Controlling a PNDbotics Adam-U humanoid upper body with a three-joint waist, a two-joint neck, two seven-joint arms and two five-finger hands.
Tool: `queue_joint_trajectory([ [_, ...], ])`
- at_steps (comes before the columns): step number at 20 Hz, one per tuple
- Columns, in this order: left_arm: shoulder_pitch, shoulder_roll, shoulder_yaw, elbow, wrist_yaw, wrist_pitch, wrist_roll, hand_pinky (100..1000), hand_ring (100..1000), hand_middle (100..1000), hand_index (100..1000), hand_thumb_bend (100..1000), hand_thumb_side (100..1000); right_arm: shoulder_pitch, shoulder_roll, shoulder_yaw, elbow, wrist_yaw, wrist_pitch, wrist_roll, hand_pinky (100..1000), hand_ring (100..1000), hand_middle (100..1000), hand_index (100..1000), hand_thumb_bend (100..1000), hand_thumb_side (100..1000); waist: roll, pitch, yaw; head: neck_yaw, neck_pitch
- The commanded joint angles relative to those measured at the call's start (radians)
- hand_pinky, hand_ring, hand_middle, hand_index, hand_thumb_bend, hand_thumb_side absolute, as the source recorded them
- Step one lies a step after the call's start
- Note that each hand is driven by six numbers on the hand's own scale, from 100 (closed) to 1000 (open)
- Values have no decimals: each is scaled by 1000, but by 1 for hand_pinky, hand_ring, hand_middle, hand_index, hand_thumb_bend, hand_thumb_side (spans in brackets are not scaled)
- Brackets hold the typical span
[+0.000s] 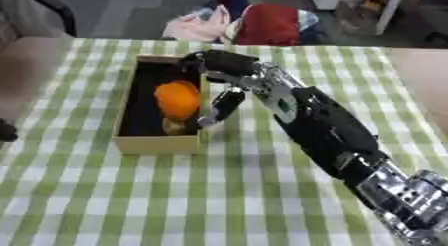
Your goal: Pick up objects on the table and place them in the box.
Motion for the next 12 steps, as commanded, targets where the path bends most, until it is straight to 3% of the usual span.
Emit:
queue_joint_trajectory([
  [1, -6, 12, 7, -8, -3, 0, 3, 693, 674, 620, 776, 100, 651, -19, -49, -7, -77, -34, 29, -21, 714, 869, 806, 955, 670, 640, 8, -21, -9, 7, -7],
  [4, 2, 16, 12, -6, -5, -1, 8, 693, 674, 620, 776, 100, 653, -12, -88, -4, -156, -95, 54, -13, 715, 872, 814, 953, 653, 593, 12, -28, -31, 19, -5],
  [6, 11, 18, 19, -3, -9, -2, 13, 693, 675, 620, 776, 100, 654, 5, -122, -2, -217, -168, 79, -4, 712, 877, 796, 944, 612, 507, 15, -33, -50, 30, -2],
  [8, 21, 21, 28, 0, -15, -4, 21, 693, 675, 620, 776, 100, 655, 34, -160, 0, -284, -277, 113, 9, 709, 888, 769, 925, 471, 442, 18, -38, -73, 46, 4],
  [10, 31, 23, 41, 5, -24, -5, 33, 693, 678, 620, 775, 100, 656, 78, -201, -1, -365, -430, 163, 26, 707, 904, 737, 899, 248, 441, 22, -43, -99, 63, 9],
  [12, 41, 23, 55, 11, -33, -6, 48, 693, 682, 620, 774, 100, 657, 135, -234, -11, -452, -605, 232, 49, 708, 922, 710, 876, 147, 465, 28, -46, -128, 84, 13],
])
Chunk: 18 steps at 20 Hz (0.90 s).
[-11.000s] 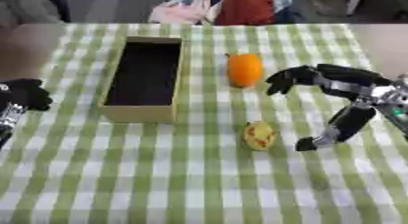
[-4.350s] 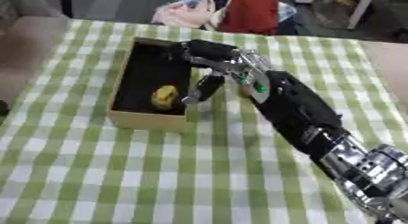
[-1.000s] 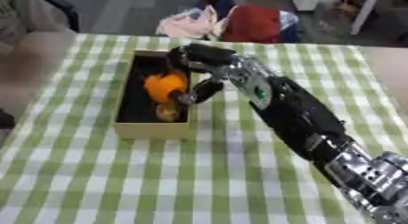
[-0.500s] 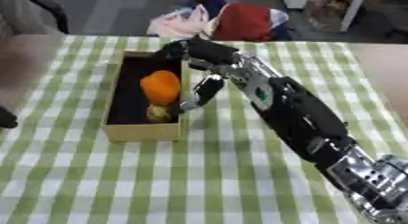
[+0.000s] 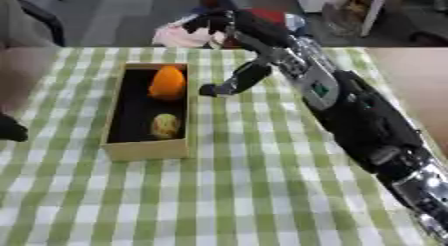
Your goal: Pick up objects on the table and place them in the box.
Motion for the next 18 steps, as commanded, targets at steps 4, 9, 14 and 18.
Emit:
queue_joint_trajectory([
  [4, 14, 24, 50, 9, -28, 1, 50, 693, 681, 621, 774, 100, 675, 157, -107, -70, -299, -485, 195, 37, 701, 932, 684, 839, 100, 514, 15, -21, -63, 63, 13],
  [9, 29, 23, 79, 29, -46, 9, 96, 693, 686, 623, 771, 100, 710, 342, -107, -158, -476, -668, 286, 16, 694, 938, 675, 827, 100, 530, 23, -20, -109, 101, 14],
  [14, 46, 27, 109, 41, -59, 11, 145, 693, 685, 621, 765, 100, 734, 513, -71, -220, -561, -692, 324, 11, 685, 938, 664, 816, 100, 595, 28, -16, -135, 145, 18],
  [18, 57, 24, 126, 46, -72, 13, 167, 693, 680, 619, 761, 100, 751, 616, -21, -255, -584, -656, 339, 4, 682, 940, 657, 804, 100, 637, 31, -12, -151, 162, 30],
])
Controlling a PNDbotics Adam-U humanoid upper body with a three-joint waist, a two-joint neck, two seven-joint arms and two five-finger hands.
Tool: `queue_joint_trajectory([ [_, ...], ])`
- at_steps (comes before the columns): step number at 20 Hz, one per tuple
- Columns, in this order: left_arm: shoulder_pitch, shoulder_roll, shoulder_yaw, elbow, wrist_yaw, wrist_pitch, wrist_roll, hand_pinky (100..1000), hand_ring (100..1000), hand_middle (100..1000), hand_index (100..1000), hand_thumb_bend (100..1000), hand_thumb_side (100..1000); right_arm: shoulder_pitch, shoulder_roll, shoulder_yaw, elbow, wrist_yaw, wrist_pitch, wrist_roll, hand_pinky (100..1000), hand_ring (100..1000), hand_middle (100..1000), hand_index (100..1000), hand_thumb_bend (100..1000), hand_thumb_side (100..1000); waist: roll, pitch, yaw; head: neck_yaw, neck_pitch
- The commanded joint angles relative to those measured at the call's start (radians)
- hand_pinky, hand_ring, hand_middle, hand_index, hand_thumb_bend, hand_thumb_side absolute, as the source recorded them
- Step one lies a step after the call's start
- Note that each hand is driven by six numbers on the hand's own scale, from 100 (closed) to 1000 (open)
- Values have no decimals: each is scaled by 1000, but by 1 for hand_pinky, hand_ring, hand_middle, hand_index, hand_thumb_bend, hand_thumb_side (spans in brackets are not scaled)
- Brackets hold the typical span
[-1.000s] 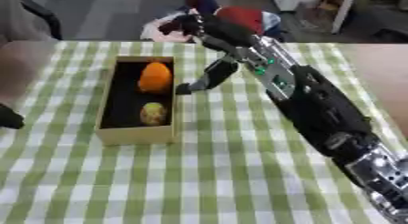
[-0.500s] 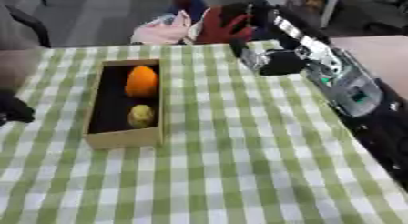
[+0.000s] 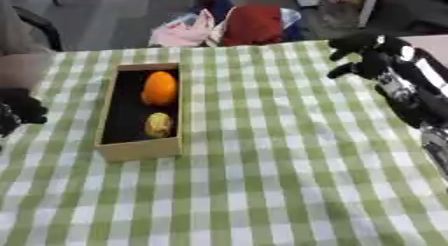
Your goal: Pick up objects on the table and place them in the box.
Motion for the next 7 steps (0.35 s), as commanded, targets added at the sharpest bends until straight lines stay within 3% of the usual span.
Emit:
queue_joint_trajectory([
  [1, 0, 22, 19, -5, -15, 1, 17, 693, 679, 619, 761, 100, 758, 33, 24, -37, -35, 29, 13, -6, 682, 940, 656, 801, 100, 645, 1, -8, -6, 16, 15],
  [7, 12, 9, 24, 0, -34, 5, 22, 693, 678, 619, 758, 100, 780, 107, 92, -62, -29, 90, 26, -17, 680, 942, 651, 791, 100, 678, 4, -1, -10, 41, 51],
])
